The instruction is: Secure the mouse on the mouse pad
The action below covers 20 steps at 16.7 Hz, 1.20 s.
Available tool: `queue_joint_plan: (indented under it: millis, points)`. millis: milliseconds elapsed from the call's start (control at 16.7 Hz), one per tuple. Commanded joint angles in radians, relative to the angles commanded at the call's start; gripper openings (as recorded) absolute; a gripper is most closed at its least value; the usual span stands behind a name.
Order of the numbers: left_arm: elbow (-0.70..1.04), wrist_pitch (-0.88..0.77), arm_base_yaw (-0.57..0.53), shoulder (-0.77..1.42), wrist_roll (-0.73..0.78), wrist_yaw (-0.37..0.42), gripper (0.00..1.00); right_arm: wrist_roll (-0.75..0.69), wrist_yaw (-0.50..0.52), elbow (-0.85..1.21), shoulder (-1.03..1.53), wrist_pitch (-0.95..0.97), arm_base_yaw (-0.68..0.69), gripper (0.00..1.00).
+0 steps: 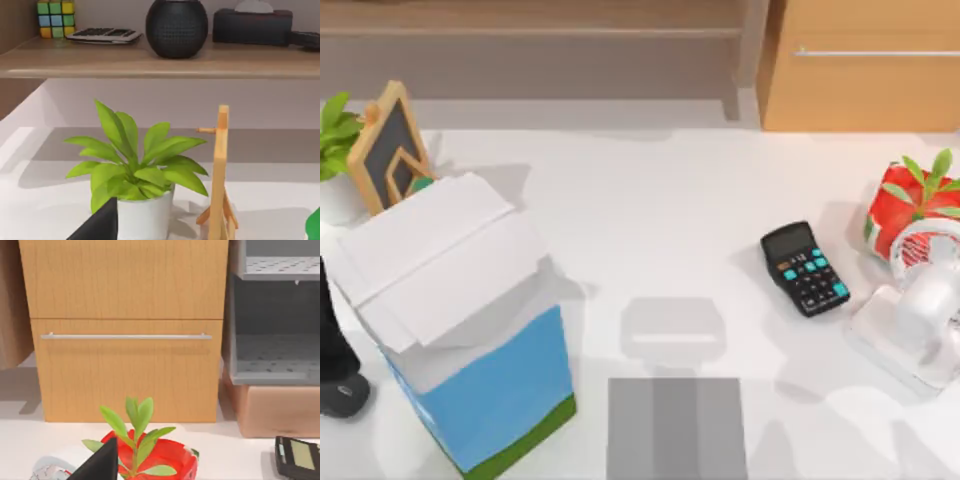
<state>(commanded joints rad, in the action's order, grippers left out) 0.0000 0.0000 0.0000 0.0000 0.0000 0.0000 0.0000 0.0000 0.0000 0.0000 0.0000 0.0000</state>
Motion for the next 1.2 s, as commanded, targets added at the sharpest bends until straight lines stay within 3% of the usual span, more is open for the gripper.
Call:
queue_joint_plan:
  millis: [300, 540, 840, 1200]
  points:
    - [0.044, 0.007, 0.047, 0.061, 0.063, -0.036, 1.00, 0.000, 0.000, 0.000, 0.000, 0.000, 0.000, 1.00]
    - [0.236, -0.015, 0.125, 0.267, 0.293, -0.104, 1.00, 0.000, 0.000, 0.000, 0.000, 0.000, 0.000, 1.00]
    - [0.575, -0.224, 0.162, 0.641, 0.791, -0.146, 1.00, 0.000, 0.000, 0.000, 0.000, 0.000, 0.000, 1.00]
    - [0.895, -0.657, 0.127, 1.115, 1.481, -0.106, 1.00, 0.000, 0.000, 0.000, 0.000, 0.000, 0.000, 1.00]
